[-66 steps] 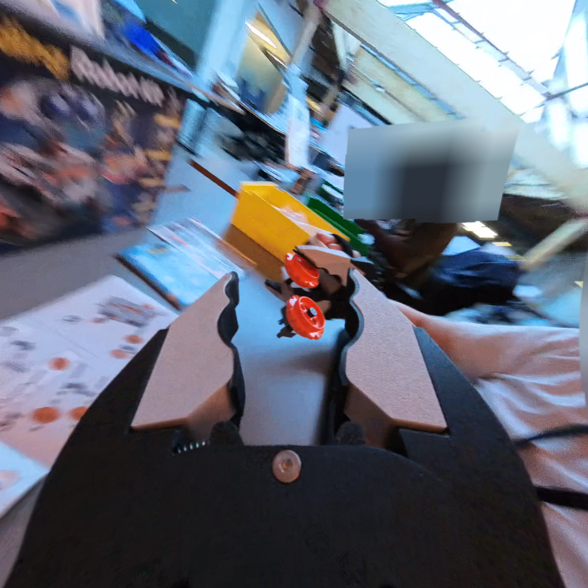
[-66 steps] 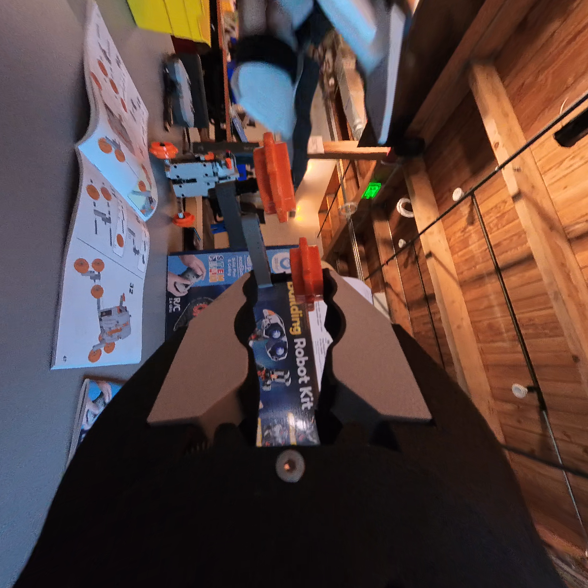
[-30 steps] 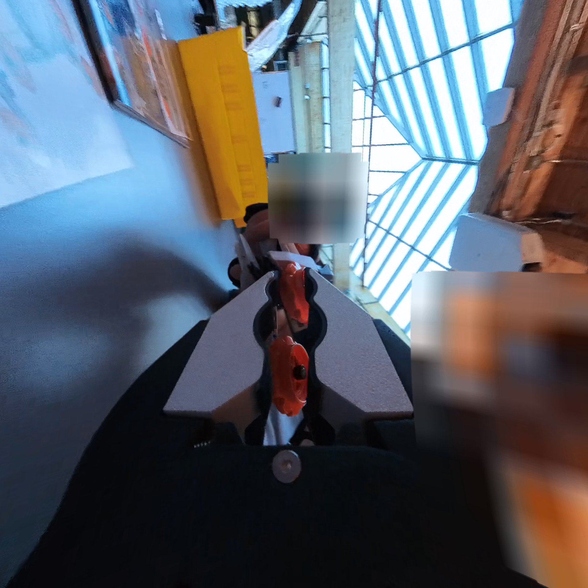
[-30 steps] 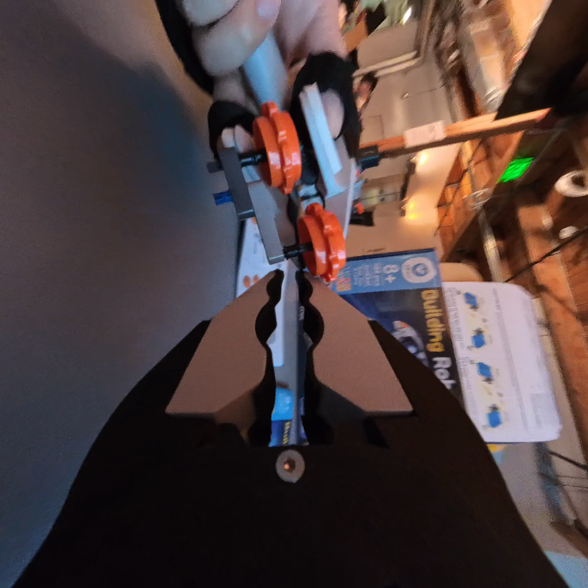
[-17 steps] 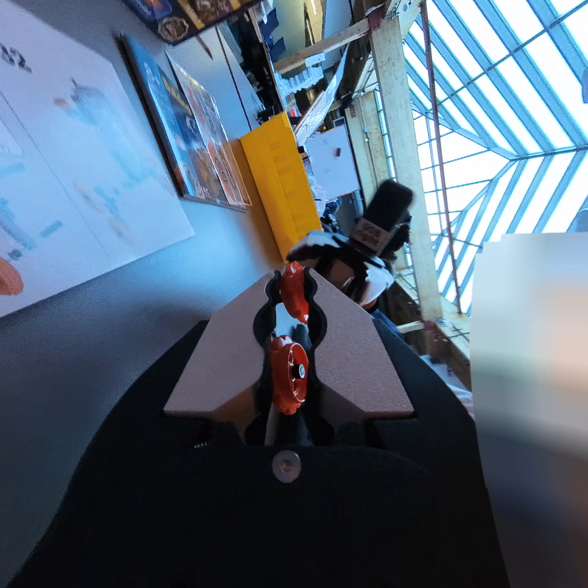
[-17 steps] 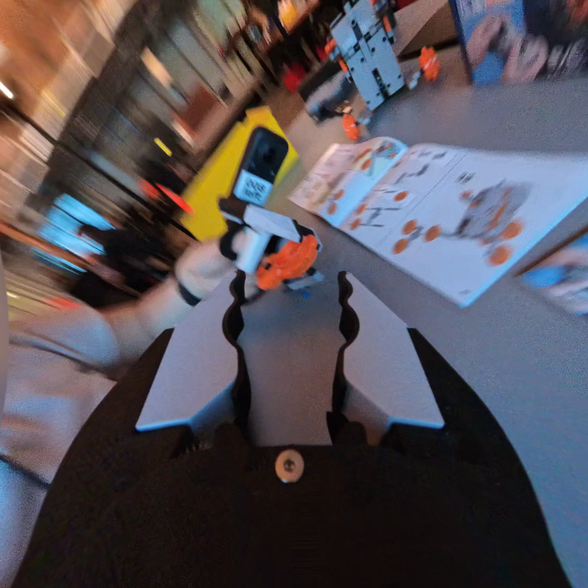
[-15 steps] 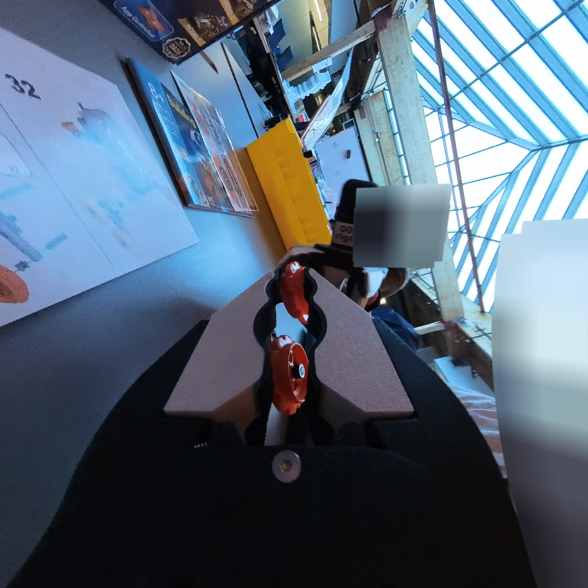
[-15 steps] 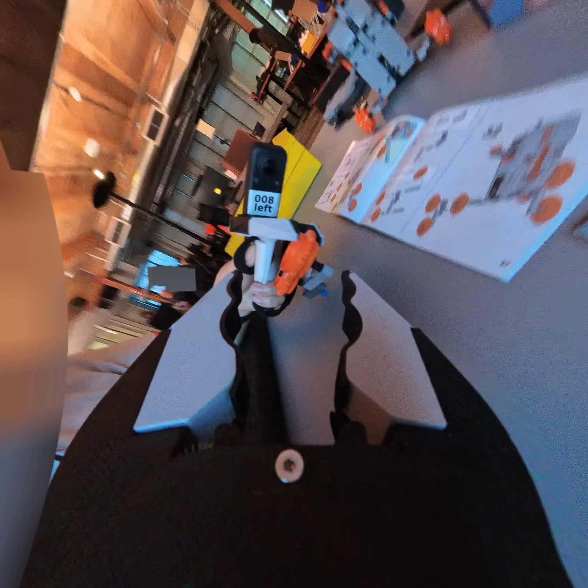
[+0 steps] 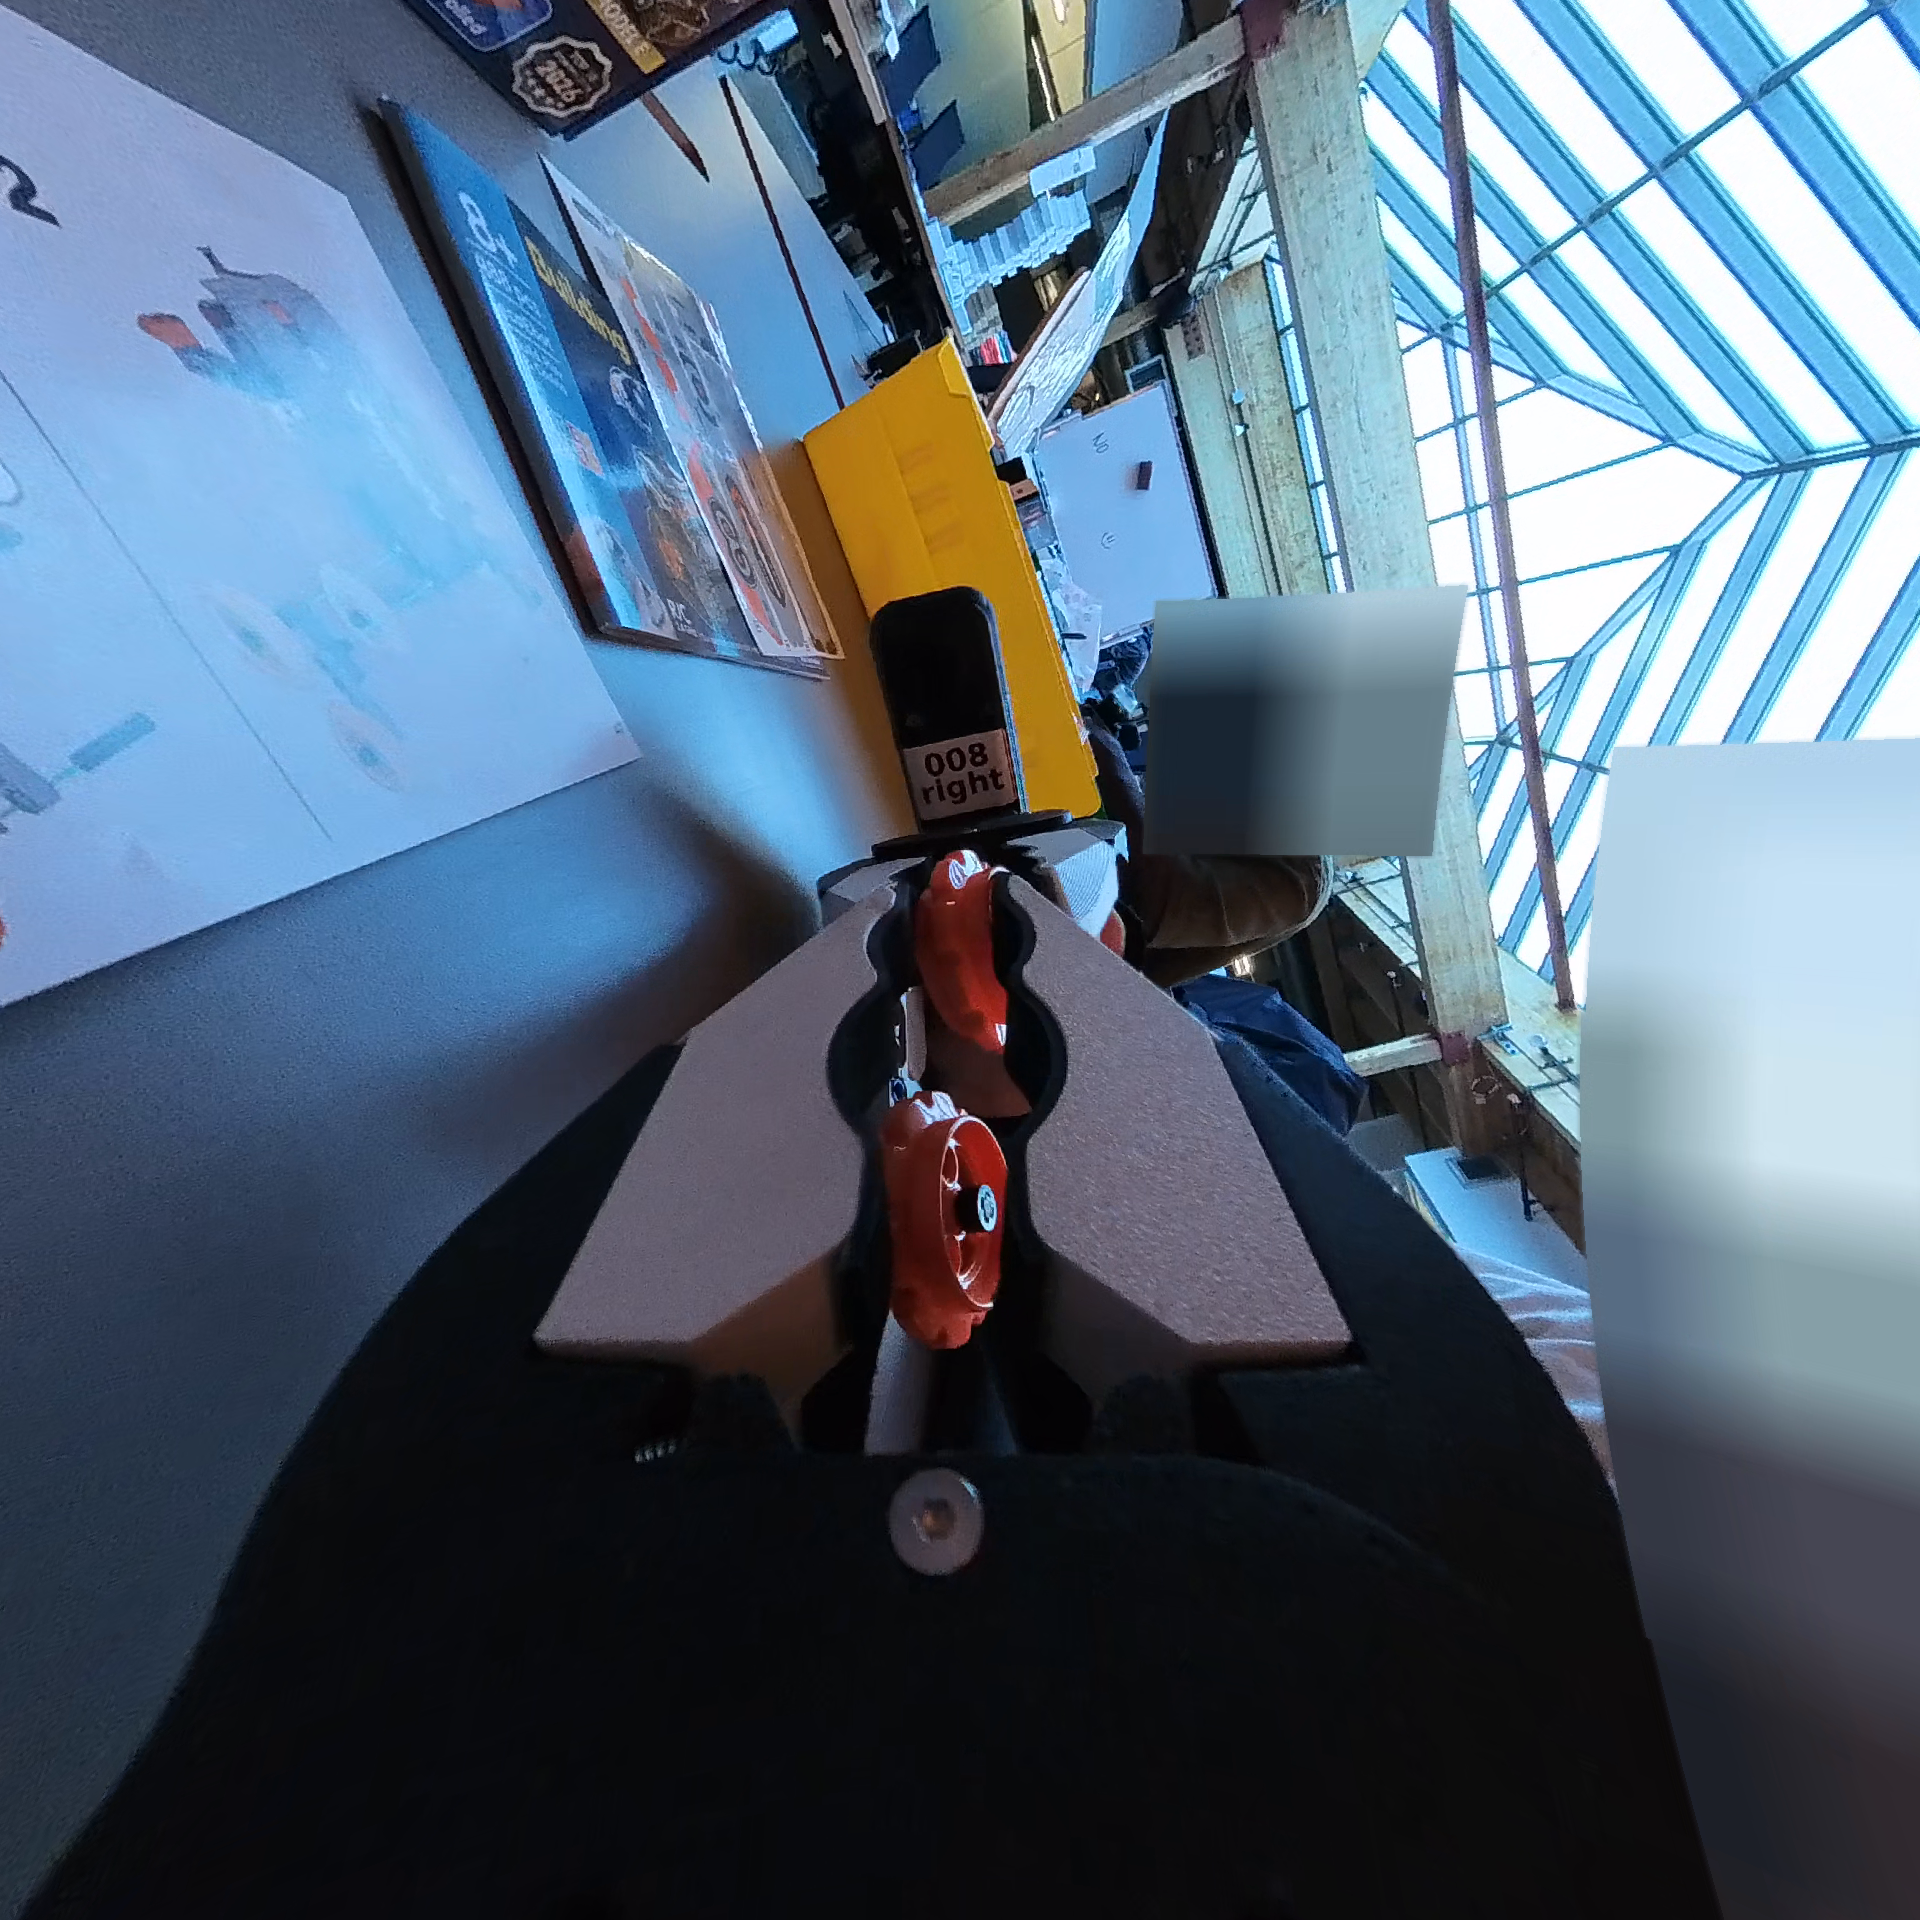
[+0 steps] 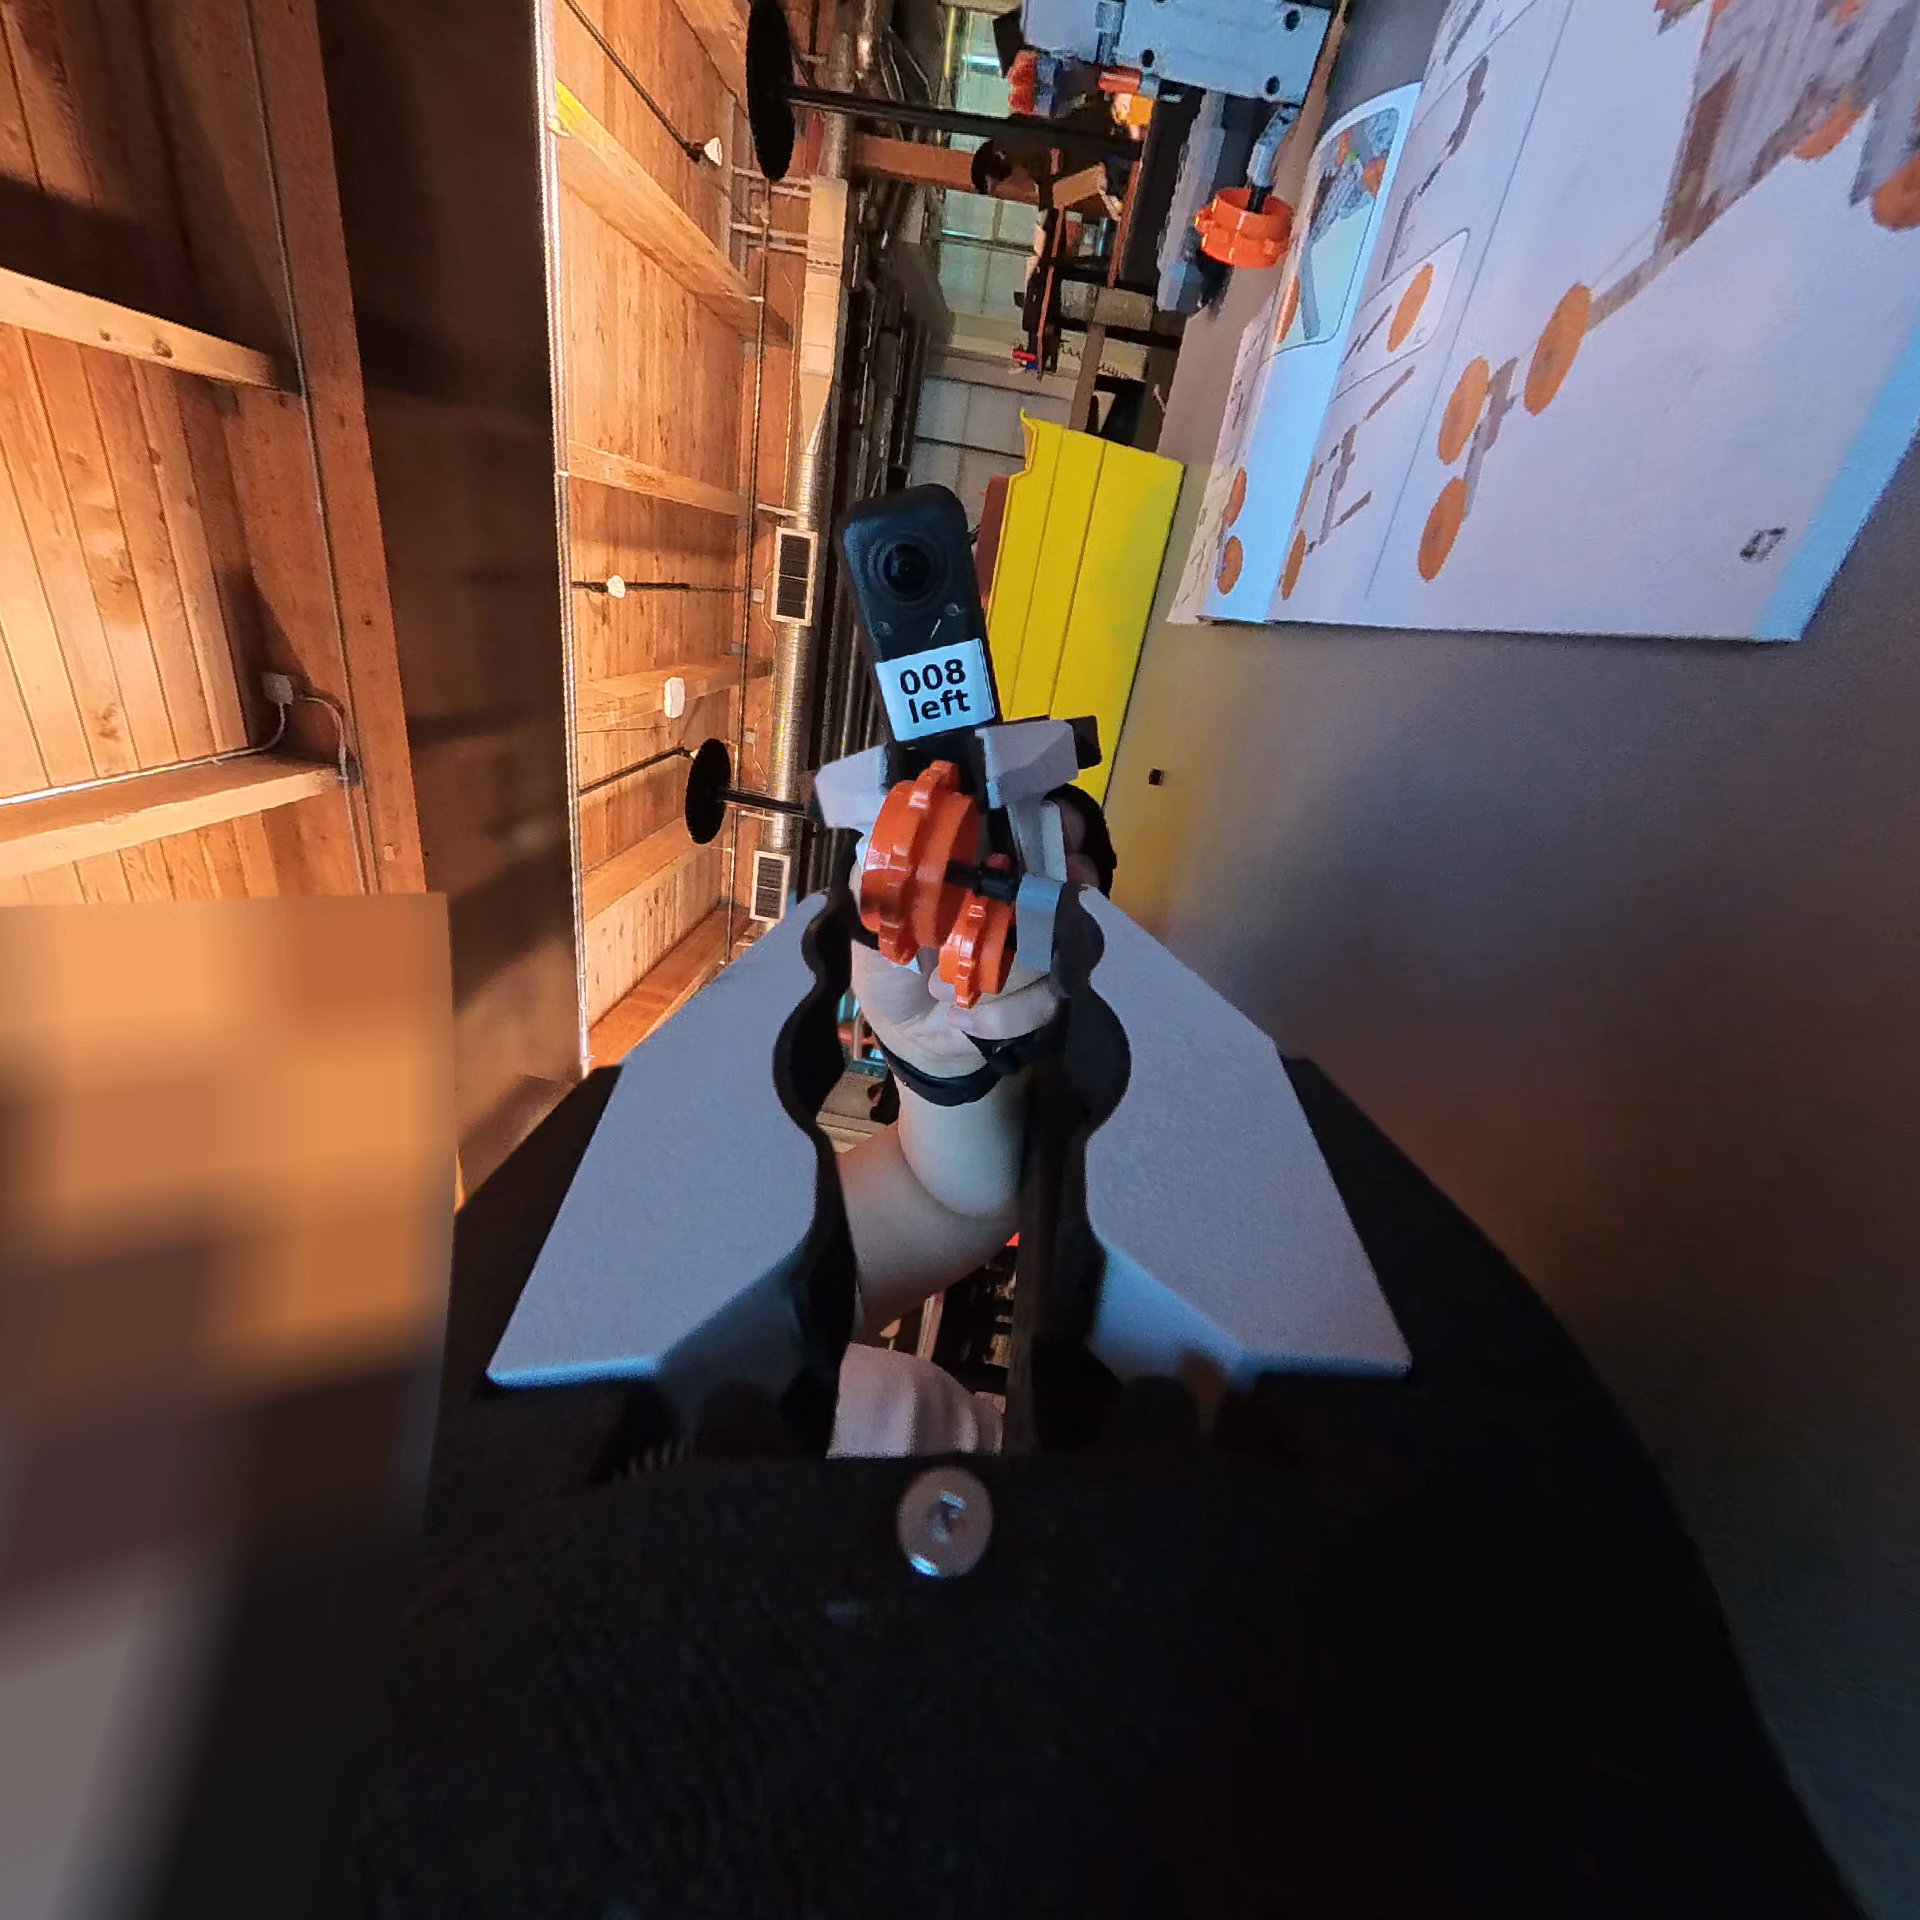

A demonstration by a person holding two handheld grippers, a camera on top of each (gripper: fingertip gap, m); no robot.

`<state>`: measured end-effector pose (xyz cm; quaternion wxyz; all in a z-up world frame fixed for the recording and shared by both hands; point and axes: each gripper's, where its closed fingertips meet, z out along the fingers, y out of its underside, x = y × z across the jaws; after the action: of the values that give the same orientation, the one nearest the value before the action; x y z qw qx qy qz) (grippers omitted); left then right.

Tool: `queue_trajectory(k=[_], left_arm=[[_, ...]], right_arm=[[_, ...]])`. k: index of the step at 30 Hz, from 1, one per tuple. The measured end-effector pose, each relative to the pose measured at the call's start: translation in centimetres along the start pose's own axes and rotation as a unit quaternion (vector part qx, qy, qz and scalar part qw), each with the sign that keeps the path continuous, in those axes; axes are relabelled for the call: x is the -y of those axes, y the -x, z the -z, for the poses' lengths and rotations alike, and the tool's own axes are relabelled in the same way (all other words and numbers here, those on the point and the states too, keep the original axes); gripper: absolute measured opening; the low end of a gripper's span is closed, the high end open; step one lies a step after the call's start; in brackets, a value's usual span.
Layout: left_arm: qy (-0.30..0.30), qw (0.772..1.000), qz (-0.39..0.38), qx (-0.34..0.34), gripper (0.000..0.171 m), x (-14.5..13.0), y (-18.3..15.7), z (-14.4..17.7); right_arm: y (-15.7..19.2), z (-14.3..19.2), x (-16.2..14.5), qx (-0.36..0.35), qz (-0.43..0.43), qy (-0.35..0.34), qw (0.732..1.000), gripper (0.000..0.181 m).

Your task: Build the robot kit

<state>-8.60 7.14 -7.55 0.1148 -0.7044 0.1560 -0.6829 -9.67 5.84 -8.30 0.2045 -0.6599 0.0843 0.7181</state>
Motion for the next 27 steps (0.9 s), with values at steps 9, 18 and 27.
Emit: queue_trajectory(k=[9, 18, 27], left_arm=[[-0.001, 1.000, 0.001, 0.003, 0.010, -0.12, 0.18, -0.16], [-0.004, 0.998, -0.043, 0.045, 0.008, -0.14, 0.84, -0.41], [-0.004, 0.997, -0.068, 0.046, 0.009, -0.19, 0.15, -0.52]], right_arm=[[-0.20, -0.21, -0.31, 0.000, -0.017, 0.003, 1.000, 0.038], [-0.40, 0.26, -0.50, -0.013, -0.025, 0.009, 1.000, 0.041], [-0.01, 0.58, -0.43, 0.008, -0.034, 0.015, 0.999, 0.038]])
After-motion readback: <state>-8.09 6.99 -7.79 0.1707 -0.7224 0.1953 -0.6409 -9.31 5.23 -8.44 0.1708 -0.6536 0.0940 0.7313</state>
